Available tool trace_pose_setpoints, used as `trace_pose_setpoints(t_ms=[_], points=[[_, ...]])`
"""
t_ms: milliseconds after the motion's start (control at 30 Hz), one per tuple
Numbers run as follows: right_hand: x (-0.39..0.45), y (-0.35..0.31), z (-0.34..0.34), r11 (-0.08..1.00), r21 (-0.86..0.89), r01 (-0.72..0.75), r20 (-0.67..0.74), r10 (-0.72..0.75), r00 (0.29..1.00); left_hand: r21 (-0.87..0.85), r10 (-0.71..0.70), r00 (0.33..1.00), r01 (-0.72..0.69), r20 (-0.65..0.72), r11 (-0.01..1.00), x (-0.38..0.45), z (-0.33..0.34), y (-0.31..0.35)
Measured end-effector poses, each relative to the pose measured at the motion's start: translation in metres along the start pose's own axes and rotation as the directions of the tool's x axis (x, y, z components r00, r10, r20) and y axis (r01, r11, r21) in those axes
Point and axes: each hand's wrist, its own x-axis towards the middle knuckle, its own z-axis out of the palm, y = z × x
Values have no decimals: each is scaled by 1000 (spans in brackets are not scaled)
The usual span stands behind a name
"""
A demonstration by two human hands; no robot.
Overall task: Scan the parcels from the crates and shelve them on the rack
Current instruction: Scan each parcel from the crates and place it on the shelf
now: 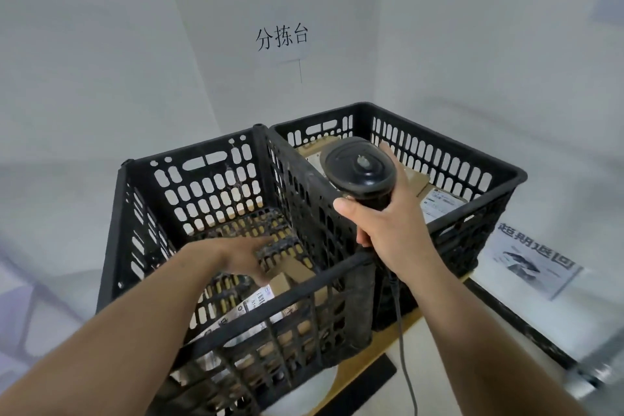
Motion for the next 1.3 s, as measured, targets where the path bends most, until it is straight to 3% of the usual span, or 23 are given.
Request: trace_pose_setpoints(t_ms=[133, 267, 367, 633, 767, 833, 1000, 1167, 1300], points=[[5, 3, 0, 999, -11, -40, -35, 40, 999, -127, -15, 968, 48, 249, 991, 13, 3, 0], [0, 3, 0, 998, -11, -55, -72, 54, 996, -237, 8, 936, 81, 351, 968, 18, 18, 1], [-6, 0, 1, 998, -21, -56, -86, 54, 995, -199, -17, 890, 120, 456, 973, 18, 29, 4], [-15, -7, 1, 999, -17, -47, -108, 44, 993, -196, -6, 880, 113, 474, 974, 11, 36, 12], [-16, -10, -1, 999, -22, -36, -115, 33, 993, -126, 12, 929, 37, 370, 991, 4, 29, 17], [-14, -11, -3, 999, -14, -34, -124, 32, 992, -111, 91, 952, -61, 293, 992, -1, 21, 22], [-8, -10, 1, 999, -16, -29, -110, 27, 994, -194, 180, 969, -145, 172, 970, -5, 7, 28], [-4, -9, 3, 999, -44, -29, -84, 26, 996, 61, 163, 986, -165, 34, 984, 0, 18, 42], [-6, -8, -1, 998, -42, -43, -91, 39, 995, 143, 121, 969, -91, -216, 985, 7, 21, 40]])
